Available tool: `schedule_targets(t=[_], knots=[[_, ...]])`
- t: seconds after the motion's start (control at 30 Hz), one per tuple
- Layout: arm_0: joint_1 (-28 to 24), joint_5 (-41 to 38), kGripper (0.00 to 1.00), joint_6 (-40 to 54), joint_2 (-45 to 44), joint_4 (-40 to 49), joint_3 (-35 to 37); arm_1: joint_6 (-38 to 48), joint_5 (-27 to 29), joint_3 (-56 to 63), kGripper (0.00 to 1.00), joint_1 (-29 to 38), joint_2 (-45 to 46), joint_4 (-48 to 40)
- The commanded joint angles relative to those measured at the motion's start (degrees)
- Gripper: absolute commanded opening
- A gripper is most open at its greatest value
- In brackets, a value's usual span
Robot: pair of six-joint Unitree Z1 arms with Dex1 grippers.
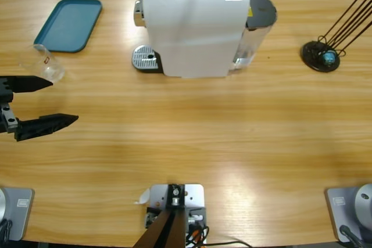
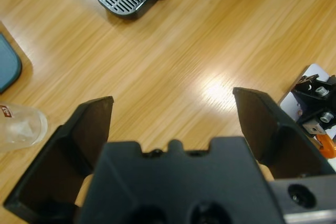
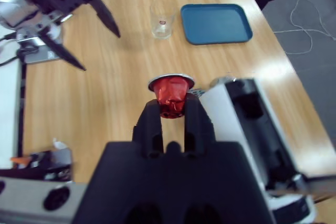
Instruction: Pour coffee
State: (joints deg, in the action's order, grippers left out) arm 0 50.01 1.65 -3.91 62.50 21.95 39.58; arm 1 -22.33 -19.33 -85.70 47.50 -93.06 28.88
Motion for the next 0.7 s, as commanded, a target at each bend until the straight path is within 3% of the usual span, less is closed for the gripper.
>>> schedule_targets(t=[0.03,0.27,0.7], knots=[[-0.4,0.5,1.000,-0.4,-1.9,-0.5,-2.5,-4.8,7.9,-5.4,0.000,0.3,-10.2,1.7],[-0.4,0.5,1.000,-0.4,-1.2,-0.5,-2.5,-7.8,11.6,-5.4,0.000,-1.3,-12.1,1.4],[-0.4,0.4,1.000,-0.5,-0.8,-0.5,-2.8,-8.2,9.5,-6.5,0.000,-3.6,-14.5,0.6]])
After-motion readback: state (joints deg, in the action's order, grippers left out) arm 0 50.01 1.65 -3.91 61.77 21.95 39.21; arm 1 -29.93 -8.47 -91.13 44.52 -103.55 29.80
